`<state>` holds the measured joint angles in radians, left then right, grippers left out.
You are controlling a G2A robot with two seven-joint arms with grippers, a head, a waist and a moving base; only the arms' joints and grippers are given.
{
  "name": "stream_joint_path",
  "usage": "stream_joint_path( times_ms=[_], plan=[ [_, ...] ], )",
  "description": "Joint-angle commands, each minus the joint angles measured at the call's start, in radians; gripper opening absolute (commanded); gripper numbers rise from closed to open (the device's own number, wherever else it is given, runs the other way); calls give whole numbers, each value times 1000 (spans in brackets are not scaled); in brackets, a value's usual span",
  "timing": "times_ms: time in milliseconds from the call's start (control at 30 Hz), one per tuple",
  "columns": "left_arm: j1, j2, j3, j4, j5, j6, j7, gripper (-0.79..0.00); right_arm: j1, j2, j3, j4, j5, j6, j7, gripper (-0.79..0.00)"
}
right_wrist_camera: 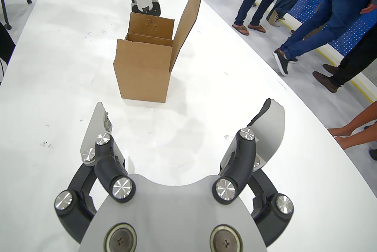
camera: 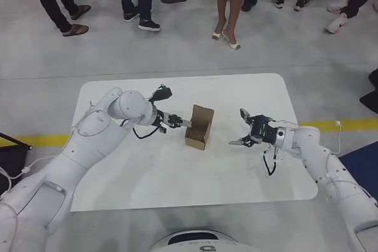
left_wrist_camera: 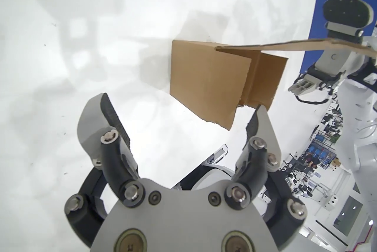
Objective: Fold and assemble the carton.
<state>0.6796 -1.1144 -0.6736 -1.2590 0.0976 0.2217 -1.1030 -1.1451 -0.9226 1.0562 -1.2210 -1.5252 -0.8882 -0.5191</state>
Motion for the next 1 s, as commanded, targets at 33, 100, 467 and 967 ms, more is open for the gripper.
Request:
stream_joint_path(
  times_ms=[33,100,467,967],
  plan=[
    [22,12,-38,-6,-13,4,8,-68,0,0,0,0,0,0,0,0],
    [39,21,-64,-2,-20,-1,9,-80,0,0,0,0,0,0,0,0],
    [61,23,-61,-13,24,2,-11,-99,32,-43,-79,-38,35,172,162,0],
    [-25,-46,51,88,54,-18,-35,-86,191,-134,-258,139,15,185,187,0]
  ],
)
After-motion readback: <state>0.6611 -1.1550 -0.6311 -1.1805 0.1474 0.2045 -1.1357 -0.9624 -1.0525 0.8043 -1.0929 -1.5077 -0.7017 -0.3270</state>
